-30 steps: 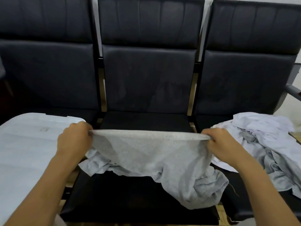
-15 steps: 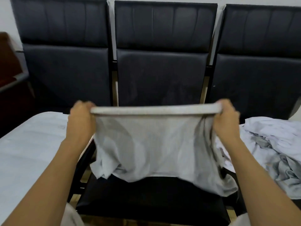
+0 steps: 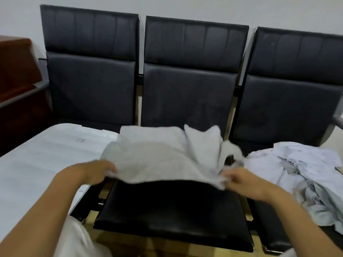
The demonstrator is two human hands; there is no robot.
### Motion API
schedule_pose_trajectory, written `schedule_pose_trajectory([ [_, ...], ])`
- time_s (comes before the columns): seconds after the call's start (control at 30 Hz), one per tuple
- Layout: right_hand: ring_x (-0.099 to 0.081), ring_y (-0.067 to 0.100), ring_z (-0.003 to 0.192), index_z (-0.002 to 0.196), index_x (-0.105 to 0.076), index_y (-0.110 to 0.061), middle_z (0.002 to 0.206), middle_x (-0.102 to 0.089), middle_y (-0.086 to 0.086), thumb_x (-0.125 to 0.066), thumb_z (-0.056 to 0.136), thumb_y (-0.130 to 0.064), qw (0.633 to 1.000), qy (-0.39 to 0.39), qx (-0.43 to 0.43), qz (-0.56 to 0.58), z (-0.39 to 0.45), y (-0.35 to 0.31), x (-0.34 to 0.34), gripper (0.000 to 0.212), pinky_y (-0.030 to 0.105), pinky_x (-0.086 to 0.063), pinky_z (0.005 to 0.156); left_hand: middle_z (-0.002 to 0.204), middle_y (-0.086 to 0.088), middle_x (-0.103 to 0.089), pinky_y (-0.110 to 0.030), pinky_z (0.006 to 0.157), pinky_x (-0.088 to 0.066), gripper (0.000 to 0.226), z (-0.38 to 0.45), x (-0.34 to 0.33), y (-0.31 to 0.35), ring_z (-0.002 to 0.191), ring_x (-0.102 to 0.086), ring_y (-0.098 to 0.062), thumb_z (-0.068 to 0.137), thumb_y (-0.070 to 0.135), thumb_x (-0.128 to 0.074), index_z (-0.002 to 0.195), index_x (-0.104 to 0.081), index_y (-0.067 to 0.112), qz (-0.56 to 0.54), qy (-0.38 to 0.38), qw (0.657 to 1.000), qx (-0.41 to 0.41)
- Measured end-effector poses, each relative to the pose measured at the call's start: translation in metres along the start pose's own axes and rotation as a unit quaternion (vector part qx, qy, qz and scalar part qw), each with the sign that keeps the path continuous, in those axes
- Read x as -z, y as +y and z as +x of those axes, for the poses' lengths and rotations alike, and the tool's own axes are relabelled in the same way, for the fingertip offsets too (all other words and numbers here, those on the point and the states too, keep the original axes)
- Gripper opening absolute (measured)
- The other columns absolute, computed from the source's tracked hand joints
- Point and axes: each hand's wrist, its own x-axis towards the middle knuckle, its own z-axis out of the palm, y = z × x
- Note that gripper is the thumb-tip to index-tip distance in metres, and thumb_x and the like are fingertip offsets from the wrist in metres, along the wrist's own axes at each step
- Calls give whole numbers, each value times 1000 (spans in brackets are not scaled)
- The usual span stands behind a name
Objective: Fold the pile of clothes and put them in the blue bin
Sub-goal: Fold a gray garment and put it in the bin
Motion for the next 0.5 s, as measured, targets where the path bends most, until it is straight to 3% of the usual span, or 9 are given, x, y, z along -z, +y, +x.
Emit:
schedule_pose_trajectory([
  [0.03,-67,18,99,96,-67,-36,101,-69,-6,-64,94,-16,990,-126,-48,-30,-2,8,-10,20,30,-53,88,146,6,-38,-27,109,-32,50,2,-8,1,137,-40,-22,97,5,-42,140,-48,32,54,-88,994,21],
  [0.07,-69,16,103,109,-66,-34,108,-71,-4,-68,93,-23,966,-236,-109,14,-3,13,-17,20,31,-54,90,150,5,-34,-24,107,-34,50,4,-14,4,137,-40,-20,98,10,-43,143,-44,32,102,-147,983,35],
  [0.13,-71,16,102,130,-58,-21,116,-71,6,-67,93,-29,927,-290,-202,127,-3,31,-26,38,29,-55,90,152,4,-33,-20,101,-36,43,11,-18,14,134,-43,-17,101,18,-42,142,-45,31,110,-176,977,47],
  [0.17,-72,16,98,130,-57,-17,114,-71,8,-63,96,-29,933,-255,-217,131,-1,42,-30,37,26,-56,87,148,5,-36,-18,98,-36,38,15,-19,19,129,-46,-15,103,23,-41,139,-47,32,91,-160,982,37],
  [0.23,-70,15,92,119,-61,-18,107,-70,6,-59,97,-30,966,-114,-220,71,11,70,-32,25,18,-52,74,138,5,-42,-18,94,-37,33,27,-16,37,117,-48,-13,105,29,-39,135,-49,34,63,-124,990,8],
  [0.3,-65,14,97,115,-61,-18,110,-65,2,-59,96,-32,976,0,-219,13,26,94,-31,23,17,-48,71,140,2,-45,-24,100,-40,32,46,-19,58,118,-49,-16,106,30,-37,135,-49,34,56,-103,993,-27],
  [0.4,-56,17,106,141,-42,-21,136,-53,5,-58,96,-35,964,77,-252,30,51,109,-28,50,25,-43,79,145,-2,-44,-32,105,-42,35,76,-36,102,125,-49,-20,106,31,-36,140,-46,30,54,-84,991,-85],
  [0.5,-49,25,126,152,-28,-21,147,-42,5,-58,95,-38,955,117,-264,70,74,114,-27,67,30,-41,89,151,3,-37,-33,110,-35,41,93,-61,152,136,-41,-19,106,33,-36,147,-37,33,48,-80,981,-172],
])
